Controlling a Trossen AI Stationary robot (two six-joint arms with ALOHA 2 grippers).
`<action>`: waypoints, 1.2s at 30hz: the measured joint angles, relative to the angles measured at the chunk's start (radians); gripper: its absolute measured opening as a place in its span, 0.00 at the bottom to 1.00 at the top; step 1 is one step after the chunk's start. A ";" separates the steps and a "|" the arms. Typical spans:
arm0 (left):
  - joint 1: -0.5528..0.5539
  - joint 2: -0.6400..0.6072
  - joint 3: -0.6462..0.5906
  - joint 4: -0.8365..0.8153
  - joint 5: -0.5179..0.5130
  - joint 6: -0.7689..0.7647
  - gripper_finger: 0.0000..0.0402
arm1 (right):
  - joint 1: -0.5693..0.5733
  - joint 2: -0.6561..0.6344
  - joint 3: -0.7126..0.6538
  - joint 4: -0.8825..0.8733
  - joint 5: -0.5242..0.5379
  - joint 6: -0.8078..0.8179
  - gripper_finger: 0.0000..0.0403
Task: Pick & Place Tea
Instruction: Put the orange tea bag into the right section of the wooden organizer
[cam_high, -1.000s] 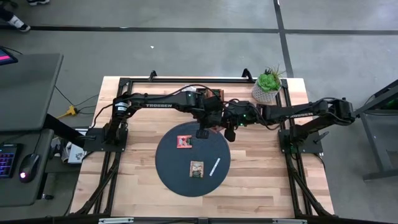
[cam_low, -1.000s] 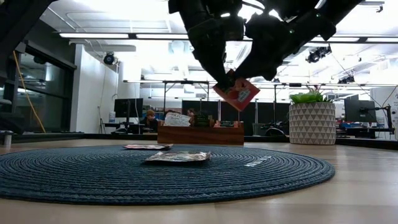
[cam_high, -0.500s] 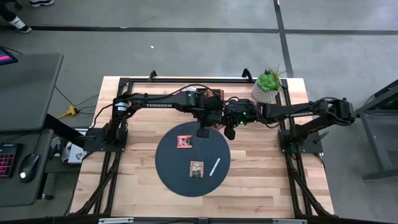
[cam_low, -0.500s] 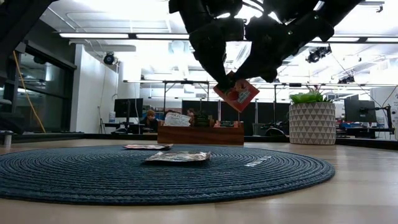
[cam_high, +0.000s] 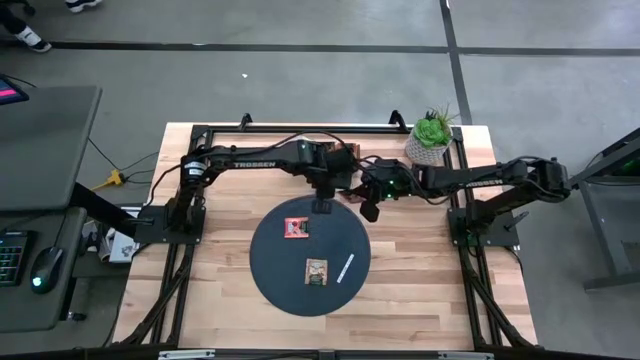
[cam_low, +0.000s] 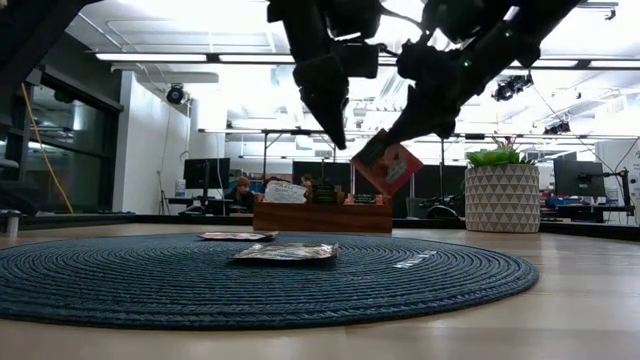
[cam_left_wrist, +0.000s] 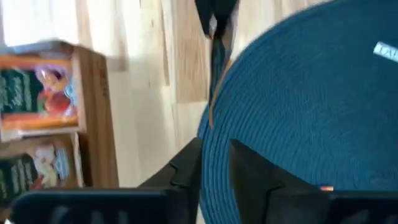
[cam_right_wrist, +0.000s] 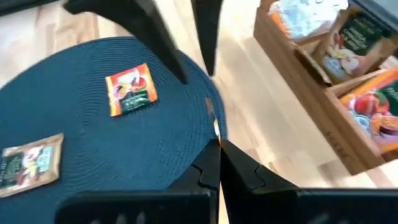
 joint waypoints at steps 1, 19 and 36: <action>0.003 0.000 0.000 -0.013 -0.006 0.000 0.21 | -0.004 0.000 0.000 0.000 0.010 0.000 0.00; 0.097 -0.059 -0.003 0.003 -0.062 -0.001 0.33 | -0.339 0.060 0.000 0.276 -0.069 -0.088 0.00; 0.095 -0.066 -0.002 0.037 0.004 0.010 0.33 | -0.465 0.338 0.000 0.556 -0.200 -0.019 0.00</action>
